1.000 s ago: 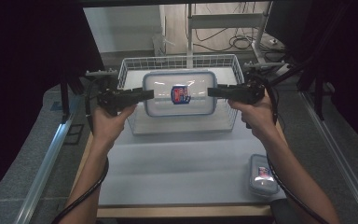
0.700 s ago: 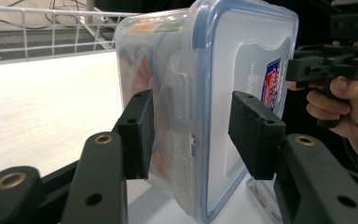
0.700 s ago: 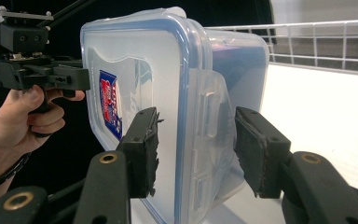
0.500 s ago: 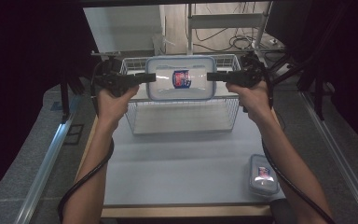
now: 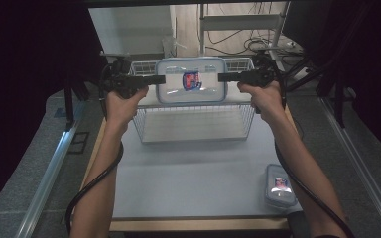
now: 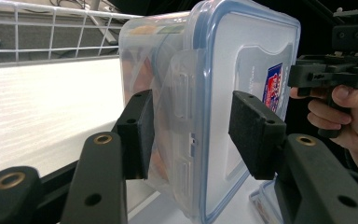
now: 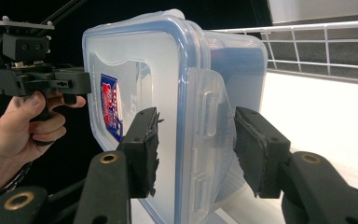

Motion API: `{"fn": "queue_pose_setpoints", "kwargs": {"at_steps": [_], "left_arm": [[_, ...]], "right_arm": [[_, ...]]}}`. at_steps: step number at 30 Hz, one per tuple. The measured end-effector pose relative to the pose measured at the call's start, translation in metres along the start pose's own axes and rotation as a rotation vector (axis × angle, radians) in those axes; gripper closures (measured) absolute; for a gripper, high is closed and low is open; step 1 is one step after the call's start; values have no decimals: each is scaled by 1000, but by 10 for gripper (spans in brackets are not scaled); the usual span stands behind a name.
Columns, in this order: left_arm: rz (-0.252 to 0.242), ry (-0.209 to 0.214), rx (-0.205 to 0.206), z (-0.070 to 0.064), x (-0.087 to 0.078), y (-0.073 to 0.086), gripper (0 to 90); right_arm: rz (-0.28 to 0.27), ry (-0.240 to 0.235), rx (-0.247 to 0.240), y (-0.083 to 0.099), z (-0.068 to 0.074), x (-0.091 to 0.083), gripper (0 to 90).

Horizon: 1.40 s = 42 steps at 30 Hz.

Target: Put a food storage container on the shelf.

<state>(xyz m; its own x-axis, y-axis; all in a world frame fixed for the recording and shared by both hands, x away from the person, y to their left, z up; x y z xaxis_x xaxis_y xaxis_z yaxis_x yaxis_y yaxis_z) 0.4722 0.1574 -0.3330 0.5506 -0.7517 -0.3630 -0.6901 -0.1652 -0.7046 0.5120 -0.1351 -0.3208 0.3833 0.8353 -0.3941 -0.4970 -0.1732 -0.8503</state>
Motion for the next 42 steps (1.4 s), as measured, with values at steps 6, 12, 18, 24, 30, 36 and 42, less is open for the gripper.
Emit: {"fn": "queue_pose_setpoints", "kwargs": {"at_steps": [6, 12, 18, 24, 30, 36, 42], "left_arm": [[-1, -10, 7, 0, 2, -1, 507], [1, -29, 13, 0, 4, -3, 497], [-14, -60, 28, 2, 6, -5, 486], [-2, -94, 22, 3, 12, -8, 435], [-38, -123, 71, 2, 10, -7, 401], [-82, -127, 137, -5, 3, -6, 358], [-116, -144, 232, -12, -12, 5, 444]], "right_arm": [[-13, 4, 3, -1, -2, 2, 498], [-25, 24, -1, -3, -6, 6, 474], [-32, 31, 12, -5, -9, 9, 468], [-37, 57, 7, -6, -13, 13, 448], [-28, 159, -105, -10, -15, 14, 404], [-40, 164, -150, -9, -10, 15, 403], [-70, 178, -198, -8, -3, 1, 474]]}}
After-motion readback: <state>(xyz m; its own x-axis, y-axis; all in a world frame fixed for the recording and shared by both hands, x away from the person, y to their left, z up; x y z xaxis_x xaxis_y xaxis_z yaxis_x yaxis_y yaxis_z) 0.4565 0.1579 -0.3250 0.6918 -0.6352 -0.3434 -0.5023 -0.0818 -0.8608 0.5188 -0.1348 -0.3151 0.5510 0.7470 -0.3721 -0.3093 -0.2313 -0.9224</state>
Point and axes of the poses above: each handheld gripper's, and its own axes: x roughly forward along the jaws, y roughly out of its underside, z roughly to its left, the point moved 6 cm from there along x, roughly forward along the jaws, and after that the axes turned 8 degrees about -x, right-handed, at the moved point
